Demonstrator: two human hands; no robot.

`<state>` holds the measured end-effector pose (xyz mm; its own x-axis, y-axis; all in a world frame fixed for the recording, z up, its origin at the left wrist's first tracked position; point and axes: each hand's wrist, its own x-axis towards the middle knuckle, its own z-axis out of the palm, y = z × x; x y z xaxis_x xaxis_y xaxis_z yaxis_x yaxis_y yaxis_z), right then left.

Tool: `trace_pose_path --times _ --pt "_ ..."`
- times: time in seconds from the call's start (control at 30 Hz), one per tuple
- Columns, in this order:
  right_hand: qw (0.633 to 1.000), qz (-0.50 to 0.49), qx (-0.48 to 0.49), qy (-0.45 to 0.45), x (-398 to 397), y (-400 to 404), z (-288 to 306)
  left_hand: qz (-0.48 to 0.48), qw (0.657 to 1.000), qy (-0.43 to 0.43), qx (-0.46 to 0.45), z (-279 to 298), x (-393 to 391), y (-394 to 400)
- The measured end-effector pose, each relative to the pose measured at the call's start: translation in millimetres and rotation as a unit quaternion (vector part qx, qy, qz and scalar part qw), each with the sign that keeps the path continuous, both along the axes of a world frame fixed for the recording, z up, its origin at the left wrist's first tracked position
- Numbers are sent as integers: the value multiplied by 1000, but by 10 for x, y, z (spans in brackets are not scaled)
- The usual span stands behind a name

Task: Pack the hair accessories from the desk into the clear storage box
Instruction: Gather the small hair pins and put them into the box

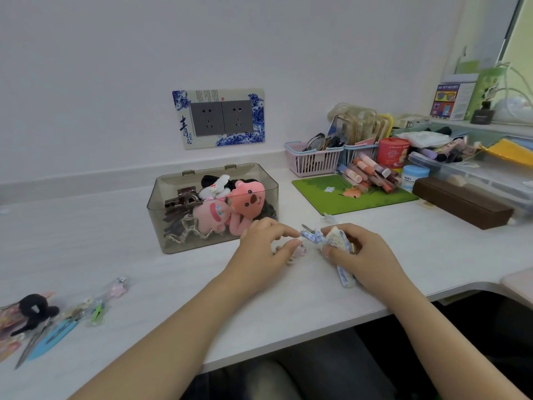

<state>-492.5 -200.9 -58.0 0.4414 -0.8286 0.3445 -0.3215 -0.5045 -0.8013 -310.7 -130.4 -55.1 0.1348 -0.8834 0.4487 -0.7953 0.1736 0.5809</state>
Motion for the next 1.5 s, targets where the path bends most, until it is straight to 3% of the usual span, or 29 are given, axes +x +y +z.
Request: trace_pose_path --times 0.13,0.23,0.37,0.5,0.6,0.83,1.07,1.3,1.5 --pt "995 31 56 -78 -30 0 28 -15 996 88 10 19 -26 3" --pt "990 63 74 -105 -30 8 27 -45 966 248 52 62 -57 0" --pt "986 105 79 -99 13 20 27 -72 936 335 84 115 -36 5" --pt "987 123 71 -78 89 55 58 -79 881 457 89 102 7 11" --pt "987 138 62 -58 163 87 111 -56 867 489 76 88 38 23" --pt "990 139 -4 -7 371 115 348 34 879 475 2 237 181 147" --pt "989 112 -96 30 704 4 700 124 921 362 -66 620 433 306" --pt "967 189 -115 128 1243 -201 1135 117 933 338 -38 1058 946 216" --pt "965 211 -24 157 1777 -491 1295 158 935 317 9 1250 1524 -63"
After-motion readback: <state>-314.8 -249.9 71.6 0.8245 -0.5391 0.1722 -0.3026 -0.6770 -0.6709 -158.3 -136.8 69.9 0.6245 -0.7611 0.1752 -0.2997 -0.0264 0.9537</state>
